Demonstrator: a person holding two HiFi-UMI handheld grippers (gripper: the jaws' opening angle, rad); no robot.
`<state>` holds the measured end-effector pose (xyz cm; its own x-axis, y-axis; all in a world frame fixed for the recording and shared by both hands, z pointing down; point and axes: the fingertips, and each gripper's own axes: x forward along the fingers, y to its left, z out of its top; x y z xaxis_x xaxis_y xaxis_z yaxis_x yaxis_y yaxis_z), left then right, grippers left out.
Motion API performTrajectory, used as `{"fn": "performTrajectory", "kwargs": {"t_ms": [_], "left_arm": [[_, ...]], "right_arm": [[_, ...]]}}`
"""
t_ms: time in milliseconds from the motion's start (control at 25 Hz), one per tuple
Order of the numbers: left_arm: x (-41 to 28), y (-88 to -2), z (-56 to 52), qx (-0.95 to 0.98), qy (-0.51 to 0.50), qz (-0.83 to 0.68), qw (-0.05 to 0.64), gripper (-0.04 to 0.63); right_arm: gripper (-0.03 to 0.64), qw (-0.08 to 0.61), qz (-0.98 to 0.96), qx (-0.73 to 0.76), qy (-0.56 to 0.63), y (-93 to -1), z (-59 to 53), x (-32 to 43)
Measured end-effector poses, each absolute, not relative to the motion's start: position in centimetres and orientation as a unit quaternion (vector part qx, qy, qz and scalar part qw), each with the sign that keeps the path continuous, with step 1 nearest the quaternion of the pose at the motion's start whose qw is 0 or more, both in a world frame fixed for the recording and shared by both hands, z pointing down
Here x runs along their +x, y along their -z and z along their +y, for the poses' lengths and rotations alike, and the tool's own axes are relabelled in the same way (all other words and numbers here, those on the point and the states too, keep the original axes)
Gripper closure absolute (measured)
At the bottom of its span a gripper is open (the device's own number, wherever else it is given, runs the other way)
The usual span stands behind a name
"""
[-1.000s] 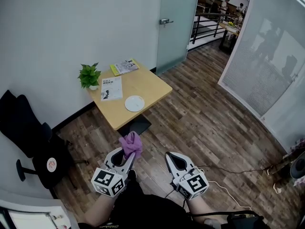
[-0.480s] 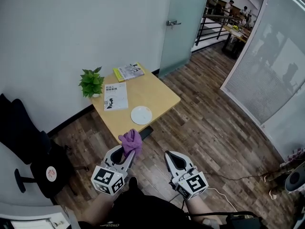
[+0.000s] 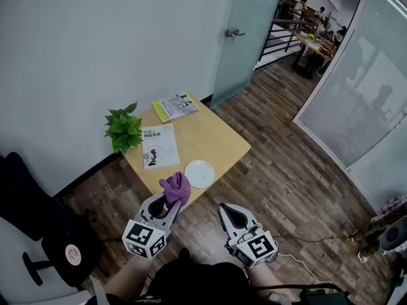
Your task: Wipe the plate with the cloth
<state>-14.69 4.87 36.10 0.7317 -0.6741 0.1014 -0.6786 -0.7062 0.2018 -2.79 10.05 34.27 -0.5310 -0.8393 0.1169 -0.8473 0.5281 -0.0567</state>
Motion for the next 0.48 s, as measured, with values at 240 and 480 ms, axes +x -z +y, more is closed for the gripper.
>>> {"fn": "performTrajectory", "kwargs": {"t_ms": [240, 480], "left_arm": [[-14.3, -37.1, 2.3, 0.930, -0.007, -0.345, 0.130, 0.476], [-13.3, -37.2, 0.6, 0.933, -0.008, -0.335, 0.130, 0.476]], "right_arm": [[0.617, 0.040, -0.856, 0.511, -0.058, -34.7, 7.7, -2.0], [0.617, 0.042, -0.855, 0.513, -0.062, -35.2, 5.8, -1.7]]}}
